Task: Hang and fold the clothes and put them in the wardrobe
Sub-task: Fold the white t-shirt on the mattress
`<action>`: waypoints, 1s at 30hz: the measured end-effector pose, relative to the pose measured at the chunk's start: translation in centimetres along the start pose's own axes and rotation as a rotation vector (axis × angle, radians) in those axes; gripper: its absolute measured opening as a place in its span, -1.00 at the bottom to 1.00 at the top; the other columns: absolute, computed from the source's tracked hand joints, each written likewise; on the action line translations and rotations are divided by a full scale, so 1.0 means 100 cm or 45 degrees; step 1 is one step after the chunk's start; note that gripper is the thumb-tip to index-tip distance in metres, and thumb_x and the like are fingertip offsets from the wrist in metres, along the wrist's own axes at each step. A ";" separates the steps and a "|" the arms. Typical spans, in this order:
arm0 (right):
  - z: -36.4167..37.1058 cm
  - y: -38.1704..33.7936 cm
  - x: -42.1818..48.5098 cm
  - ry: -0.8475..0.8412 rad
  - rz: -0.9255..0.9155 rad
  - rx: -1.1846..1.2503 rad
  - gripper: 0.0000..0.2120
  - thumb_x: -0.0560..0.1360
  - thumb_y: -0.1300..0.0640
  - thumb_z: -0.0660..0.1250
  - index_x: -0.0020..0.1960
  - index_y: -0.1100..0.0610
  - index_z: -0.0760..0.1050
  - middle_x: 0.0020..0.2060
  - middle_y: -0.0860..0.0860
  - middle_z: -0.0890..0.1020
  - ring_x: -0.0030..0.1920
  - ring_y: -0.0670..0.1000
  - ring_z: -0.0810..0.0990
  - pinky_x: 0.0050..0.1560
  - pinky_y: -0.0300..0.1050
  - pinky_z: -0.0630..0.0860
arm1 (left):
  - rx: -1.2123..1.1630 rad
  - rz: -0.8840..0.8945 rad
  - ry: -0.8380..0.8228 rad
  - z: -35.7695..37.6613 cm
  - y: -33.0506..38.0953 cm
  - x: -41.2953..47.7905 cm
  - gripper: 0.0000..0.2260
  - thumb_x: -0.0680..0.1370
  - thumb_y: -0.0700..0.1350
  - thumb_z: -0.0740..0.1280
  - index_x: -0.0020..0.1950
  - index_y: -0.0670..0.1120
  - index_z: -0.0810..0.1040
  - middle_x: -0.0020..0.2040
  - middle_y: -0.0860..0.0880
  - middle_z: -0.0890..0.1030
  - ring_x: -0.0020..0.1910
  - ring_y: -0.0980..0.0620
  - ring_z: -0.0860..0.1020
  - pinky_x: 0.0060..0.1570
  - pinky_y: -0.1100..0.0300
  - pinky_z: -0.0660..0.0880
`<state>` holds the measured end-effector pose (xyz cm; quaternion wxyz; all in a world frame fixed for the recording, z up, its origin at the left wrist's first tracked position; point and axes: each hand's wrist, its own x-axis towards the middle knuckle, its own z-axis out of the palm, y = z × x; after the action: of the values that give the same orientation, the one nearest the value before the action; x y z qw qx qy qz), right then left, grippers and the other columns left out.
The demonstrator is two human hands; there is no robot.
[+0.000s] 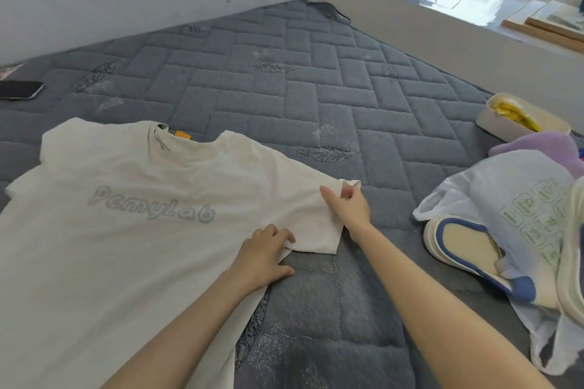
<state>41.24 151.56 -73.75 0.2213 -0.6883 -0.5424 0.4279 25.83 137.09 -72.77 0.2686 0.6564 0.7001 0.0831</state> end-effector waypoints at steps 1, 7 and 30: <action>0.000 -0.001 0.001 0.013 -0.023 0.013 -0.62 0.42 -0.16 0.37 0.04 0.12 0.52 0.01 0.06 0.58 0.11 0.15 0.50 0.13 0.06 0.47 | 0.017 -0.015 0.025 0.004 0.002 0.001 -0.54 0.42 0.05 0.42 0.25 0.02 0.36 0.15 0.02 0.40 0.16 -0.02 0.38 0.12 0.06 0.39; -0.007 0.006 -0.001 0.256 -0.172 0.169 -0.81 0.55 0.05 0.19 -0.08 0.19 0.40 -0.31 0.01 0.47 -0.20 0.09 0.45 -0.21 -0.05 0.35 | 0.009 0.030 0.110 0.008 -0.007 -0.005 -0.85 0.50 -0.16 0.26 -0.05 -0.03 0.29 -0.11 0.00 0.41 -0.08 -0.05 0.45 -0.20 0.15 0.28; -0.017 0.001 0.040 0.001 0.394 0.358 -0.96 0.50 0.14 0.29 -0.10 0.10 0.49 0.16 0.09 0.47 0.06 0.08 0.49 -0.24 -0.15 0.43 | 0.381 0.146 0.207 0.033 0.029 0.021 -0.68 0.50 0.06 0.21 0.23 0.05 0.33 0.17 0.01 0.36 0.13 -0.06 0.34 0.02 0.09 0.29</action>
<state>42.89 155.55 -74.26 0.2470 -0.7260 -0.3651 0.5279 30.02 138.66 -74.75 0.1052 0.7191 0.6854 0.0458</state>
